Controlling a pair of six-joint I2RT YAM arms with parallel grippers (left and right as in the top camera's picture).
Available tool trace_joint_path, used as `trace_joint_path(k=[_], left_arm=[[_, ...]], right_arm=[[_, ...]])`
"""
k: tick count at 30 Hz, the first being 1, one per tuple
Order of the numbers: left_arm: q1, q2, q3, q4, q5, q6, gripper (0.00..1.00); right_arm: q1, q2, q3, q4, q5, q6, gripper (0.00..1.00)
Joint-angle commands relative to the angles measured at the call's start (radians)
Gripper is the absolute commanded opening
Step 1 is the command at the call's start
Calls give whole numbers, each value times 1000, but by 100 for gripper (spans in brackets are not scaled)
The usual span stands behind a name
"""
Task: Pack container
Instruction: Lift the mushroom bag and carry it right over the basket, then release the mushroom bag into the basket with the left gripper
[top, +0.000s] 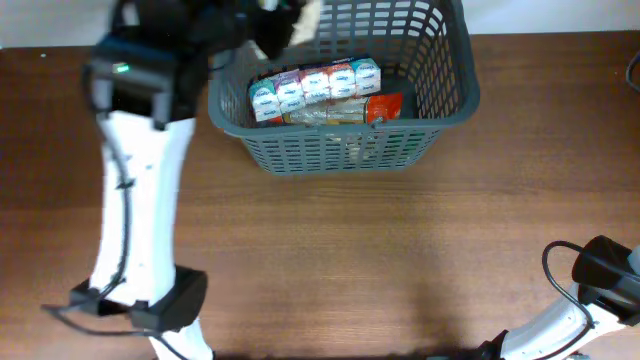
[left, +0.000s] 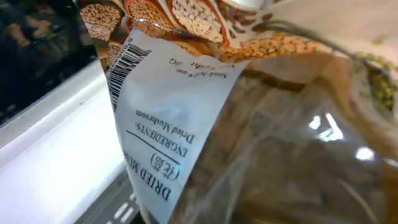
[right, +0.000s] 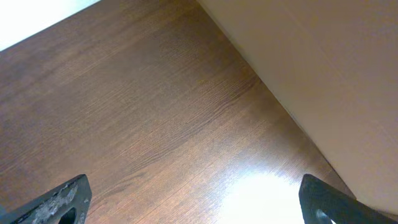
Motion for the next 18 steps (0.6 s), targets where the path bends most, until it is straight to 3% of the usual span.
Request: trace_joint_path(k=[1, 5, 9, 18], left_arm=[[-11, 106, 8, 31, -66, 101, 2], [-10, 210, 8, 36, -66, 95, 2], [-11, 313, 8, 3, -37, 12, 2], [-11, 395, 8, -112, -18, 11, 2]], right_arm=[[-3, 3, -2, -6, -6, 5, 99], [-3, 3, -2, -6, -5, 5, 98], [-3, 3, -2, -6, -5, 5, 99], [-3, 3, -2, -6, -5, 5, 99]])
